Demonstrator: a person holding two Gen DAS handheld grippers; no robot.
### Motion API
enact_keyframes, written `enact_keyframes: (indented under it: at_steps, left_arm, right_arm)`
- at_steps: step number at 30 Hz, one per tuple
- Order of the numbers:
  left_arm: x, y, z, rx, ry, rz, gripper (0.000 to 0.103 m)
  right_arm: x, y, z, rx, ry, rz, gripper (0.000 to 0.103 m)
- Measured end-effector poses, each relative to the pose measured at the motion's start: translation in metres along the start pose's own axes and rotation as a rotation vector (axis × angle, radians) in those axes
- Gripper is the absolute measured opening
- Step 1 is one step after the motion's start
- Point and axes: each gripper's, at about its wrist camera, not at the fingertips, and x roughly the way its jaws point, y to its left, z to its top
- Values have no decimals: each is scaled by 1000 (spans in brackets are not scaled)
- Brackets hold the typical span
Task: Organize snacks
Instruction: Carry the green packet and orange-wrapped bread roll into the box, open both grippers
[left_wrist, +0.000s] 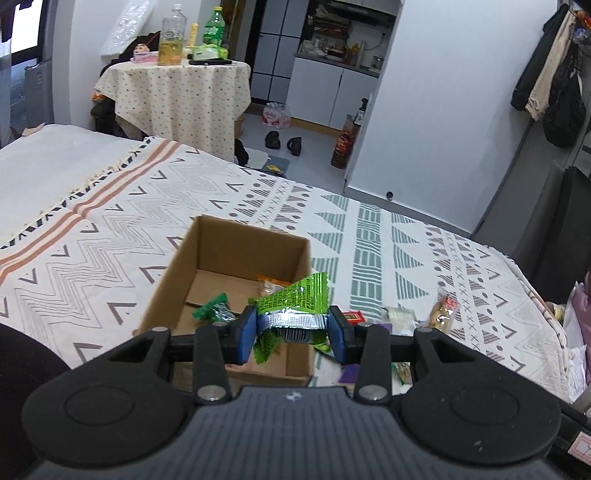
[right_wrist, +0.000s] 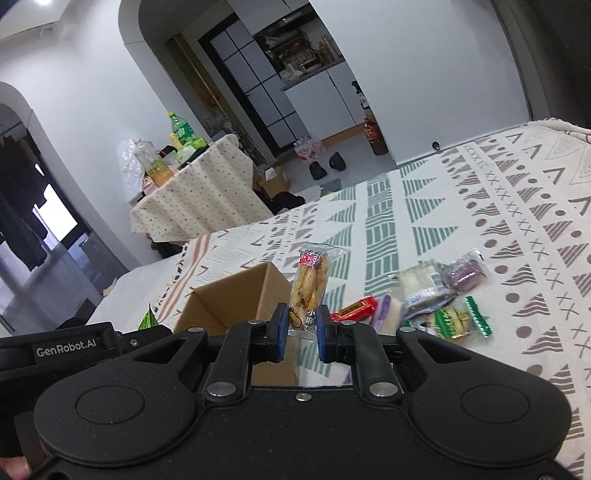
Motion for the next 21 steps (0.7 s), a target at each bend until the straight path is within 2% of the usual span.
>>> enact_keyframes:
  at_steps: [9, 21]
  left_arm:
    - [0, 26, 8, -37, -5, 18, 40]
    - [19, 71, 17, -110, 49, 42, 41]
  right_arm:
    - [11, 24, -5, -34, 1, 45, 16]
    - [44, 61, -15, -71, 42, 86, 16]
